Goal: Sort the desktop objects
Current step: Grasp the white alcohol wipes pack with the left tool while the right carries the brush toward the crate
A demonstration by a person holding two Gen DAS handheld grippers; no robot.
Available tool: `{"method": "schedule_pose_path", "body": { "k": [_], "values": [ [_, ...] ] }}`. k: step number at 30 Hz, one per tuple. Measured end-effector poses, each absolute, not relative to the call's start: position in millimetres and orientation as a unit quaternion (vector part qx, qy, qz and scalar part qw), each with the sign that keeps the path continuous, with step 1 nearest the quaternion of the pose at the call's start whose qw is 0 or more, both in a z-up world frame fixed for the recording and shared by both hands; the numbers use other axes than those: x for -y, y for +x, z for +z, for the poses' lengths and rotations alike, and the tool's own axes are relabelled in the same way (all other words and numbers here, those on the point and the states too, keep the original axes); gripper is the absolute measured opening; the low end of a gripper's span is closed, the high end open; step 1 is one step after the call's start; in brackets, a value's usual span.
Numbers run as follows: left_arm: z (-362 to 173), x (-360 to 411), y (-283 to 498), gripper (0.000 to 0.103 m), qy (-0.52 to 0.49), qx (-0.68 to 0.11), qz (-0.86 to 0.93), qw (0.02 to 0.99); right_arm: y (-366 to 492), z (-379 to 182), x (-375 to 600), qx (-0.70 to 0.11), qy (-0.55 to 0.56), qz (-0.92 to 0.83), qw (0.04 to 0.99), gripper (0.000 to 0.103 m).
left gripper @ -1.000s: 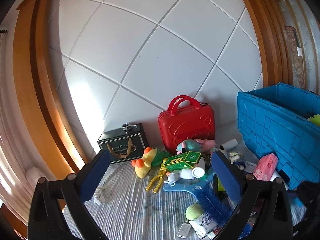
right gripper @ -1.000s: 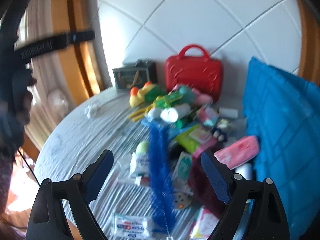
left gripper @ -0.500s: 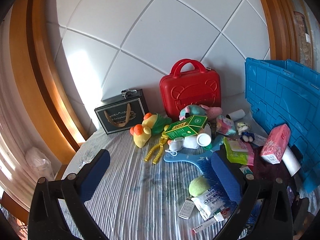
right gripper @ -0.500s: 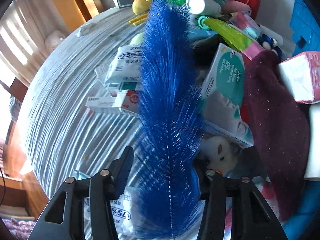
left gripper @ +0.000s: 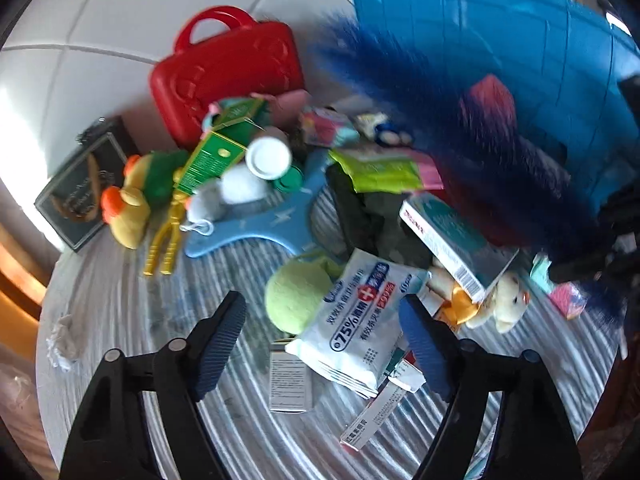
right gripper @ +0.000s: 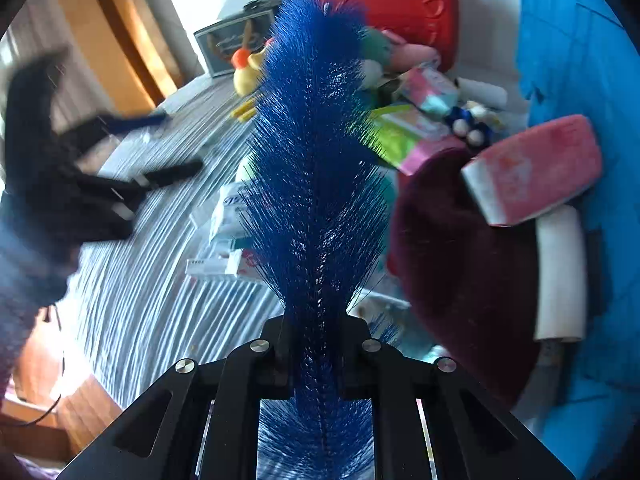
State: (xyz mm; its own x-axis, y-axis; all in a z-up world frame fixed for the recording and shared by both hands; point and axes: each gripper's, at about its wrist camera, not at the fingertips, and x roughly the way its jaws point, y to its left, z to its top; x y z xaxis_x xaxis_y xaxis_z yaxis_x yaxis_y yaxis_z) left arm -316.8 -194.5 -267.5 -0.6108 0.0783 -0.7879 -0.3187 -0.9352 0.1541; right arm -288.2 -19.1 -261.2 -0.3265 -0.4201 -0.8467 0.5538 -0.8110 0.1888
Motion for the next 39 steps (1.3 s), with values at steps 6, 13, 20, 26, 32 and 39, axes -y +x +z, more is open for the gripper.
{"method": "schedule_pose_path", "body": {
  "k": [6,13,20,26,32,39],
  "values": [
    [-316,172,-333,0.066,-0.458,-0.191,0.847,0.191,-283,-260,5,-0.045,0.499,-0.815,0.293,0.014],
    [-321,172,-340,0.066,-0.454,-0.203,0.84,0.218,-299,-248,19,-0.026,0.493,-0.815,0.303,0.014],
    [-324,165,-344,0.047,-0.462,-0.18,0.845,0.2,-295,-239,33,-0.025,0.483,-0.821,0.303,0.014],
    [-286,189,-319,0.043,-0.439,-0.143,0.869,0.179,-291,-214,33,-0.025,0.449,-0.843,0.295,0.014],
    [-208,182,-294,0.043,-0.365,-0.158,0.904,0.159,-283,-179,35,-0.018,0.412,-0.862,0.293,0.014],
    [-81,119,-288,0.043,-0.242,-0.147,0.935,0.213,-254,-74,-9,0.042,0.329,-0.9,0.283,0.014]
  ]
}}
